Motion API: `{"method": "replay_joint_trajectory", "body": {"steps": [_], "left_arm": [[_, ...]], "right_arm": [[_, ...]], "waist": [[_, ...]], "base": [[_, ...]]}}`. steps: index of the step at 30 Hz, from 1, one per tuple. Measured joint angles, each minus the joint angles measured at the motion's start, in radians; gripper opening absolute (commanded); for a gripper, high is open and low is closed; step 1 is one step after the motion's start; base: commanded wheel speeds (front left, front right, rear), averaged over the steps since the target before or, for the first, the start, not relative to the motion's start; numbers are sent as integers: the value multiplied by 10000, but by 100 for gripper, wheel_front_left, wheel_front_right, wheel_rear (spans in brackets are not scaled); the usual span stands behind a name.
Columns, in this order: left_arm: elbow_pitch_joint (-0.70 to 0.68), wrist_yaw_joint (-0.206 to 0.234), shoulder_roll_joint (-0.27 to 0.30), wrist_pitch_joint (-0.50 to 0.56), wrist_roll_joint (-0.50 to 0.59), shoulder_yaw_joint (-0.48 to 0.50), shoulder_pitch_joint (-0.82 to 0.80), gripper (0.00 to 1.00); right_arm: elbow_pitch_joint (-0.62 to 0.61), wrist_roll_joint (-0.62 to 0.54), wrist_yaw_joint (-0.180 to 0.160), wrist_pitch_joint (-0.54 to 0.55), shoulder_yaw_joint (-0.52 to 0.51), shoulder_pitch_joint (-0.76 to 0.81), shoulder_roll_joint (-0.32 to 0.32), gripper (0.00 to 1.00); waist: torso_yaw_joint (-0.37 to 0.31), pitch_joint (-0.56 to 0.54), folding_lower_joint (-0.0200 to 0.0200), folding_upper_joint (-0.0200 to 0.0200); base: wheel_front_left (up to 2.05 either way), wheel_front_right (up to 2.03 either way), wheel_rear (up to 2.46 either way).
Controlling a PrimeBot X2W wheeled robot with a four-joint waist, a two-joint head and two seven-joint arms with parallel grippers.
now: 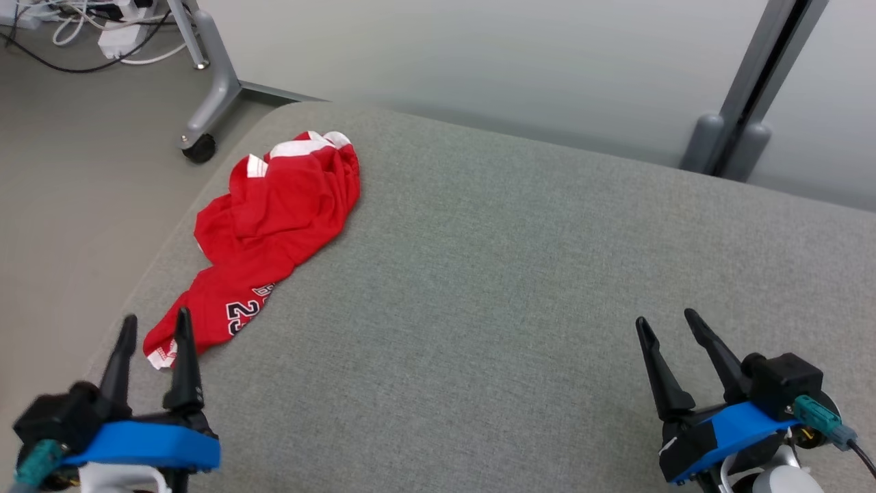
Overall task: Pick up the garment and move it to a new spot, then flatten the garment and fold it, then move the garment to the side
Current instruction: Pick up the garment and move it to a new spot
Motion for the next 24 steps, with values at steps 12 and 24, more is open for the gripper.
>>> {"method": "replay_joint_trajectory", "body": {"steps": [12, 24], "left_arm": [[-182, 481, 2092, 3728, -1231, 1350, -2665, 100], [1829, 1384, 3463, 6178, -1916, 2207, -4314, 100]], "right_arm": [[-907, -222, 0, 320, 288, -943, -253, 100], [-1998, -393, 0, 566, 587, -1719, -644, 100]], "waist": [[-1405, 2403, 1, 0], [-3240, 4595, 3, 0]], "base": [[0, 0, 0], [0, 0, 0]]}}
